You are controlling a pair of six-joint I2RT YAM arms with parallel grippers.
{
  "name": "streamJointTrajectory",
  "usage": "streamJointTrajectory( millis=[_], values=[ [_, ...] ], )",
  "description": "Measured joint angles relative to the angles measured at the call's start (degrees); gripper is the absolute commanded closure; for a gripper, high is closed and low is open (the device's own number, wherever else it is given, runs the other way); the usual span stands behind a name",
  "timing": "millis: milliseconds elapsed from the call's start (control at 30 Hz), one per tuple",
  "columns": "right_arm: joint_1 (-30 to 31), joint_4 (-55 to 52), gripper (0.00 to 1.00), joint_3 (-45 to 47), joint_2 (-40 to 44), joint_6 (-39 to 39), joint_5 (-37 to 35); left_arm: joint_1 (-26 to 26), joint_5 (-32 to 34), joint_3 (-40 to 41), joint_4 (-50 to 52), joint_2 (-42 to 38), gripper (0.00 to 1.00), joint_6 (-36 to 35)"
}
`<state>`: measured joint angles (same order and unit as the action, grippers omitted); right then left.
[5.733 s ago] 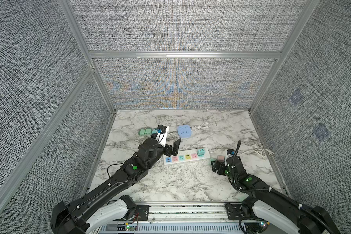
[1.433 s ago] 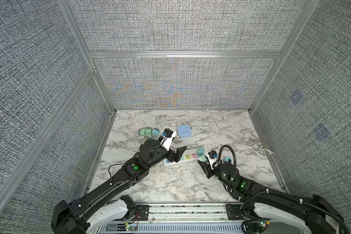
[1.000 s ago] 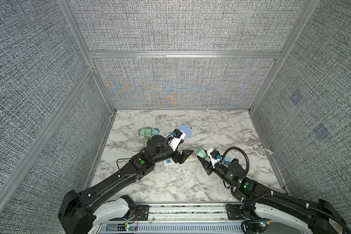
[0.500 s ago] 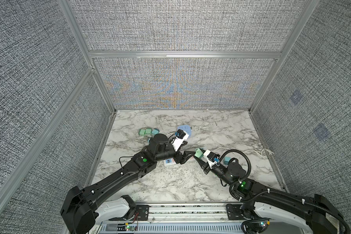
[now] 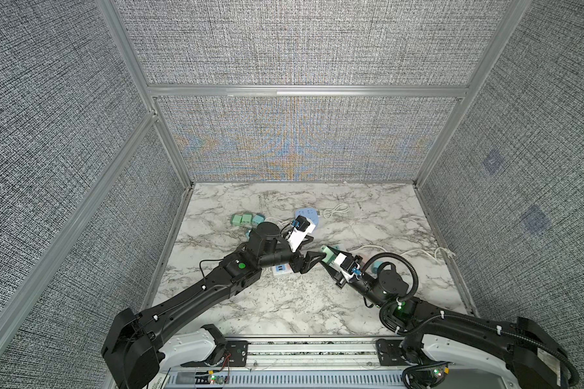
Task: Insert plugs into power strip
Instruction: Pick up the plug from the center of the table, then insert the plug into the socket.
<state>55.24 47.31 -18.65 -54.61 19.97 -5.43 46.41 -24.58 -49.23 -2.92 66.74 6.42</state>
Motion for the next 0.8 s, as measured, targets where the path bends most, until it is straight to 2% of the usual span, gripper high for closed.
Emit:
streamJointTrajectory(
  millis=[133,200,333,433,500,567,600,667,800],
  values=[
    [0.07,0.55,0.86,-0.44,-0.57,0.90,1.29,0.00,-0.98,-0.09,-0.07,0.17,0.28,0.02],
    [0.17,0.87,0.86,-0.57,-1.03,1.20,1.42,0.04,-1.09,-0.13,-0.07,0.44,0.32,0.02],
    [0.22,0.83,0.86,-0.72,-1.42,1.66,1.27,0.11,-2.71,-0.28,-0.09,0.98,0.50,0.04],
    [0.22,0.59,0.86,-1.16,-1.53,1.79,0.85,0.17,-4.42,-0.59,-0.15,1.07,0.69,0.13],
    [0.22,0.42,0.86,-1.57,-1.75,3.82,-0.13,0.09,-4.15,-0.94,-0.44,1.07,0.77,2.58],
    [0.22,-0.09,0.86,-2.03,-1.84,4.59,-0.61,0.07,-4.11,-0.98,-0.63,1.05,0.78,3.78],
    [0.22,-0.42,0.86,-2.25,-1.92,4.68,-0.63,0.02,-4.24,-0.98,-0.74,1.05,0.74,4.15],
    [0.22,-0.28,0.86,-2.38,-2.21,4.66,-0.61,0.00,-4.55,-0.98,-0.81,1.07,0.57,4.15],
    [0.33,0.59,0.86,-2.95,-3.10,3.87,1.01,-0.02,-5.44,-1.22,-0.46,1.92,0.49,2.34]
  ],
)
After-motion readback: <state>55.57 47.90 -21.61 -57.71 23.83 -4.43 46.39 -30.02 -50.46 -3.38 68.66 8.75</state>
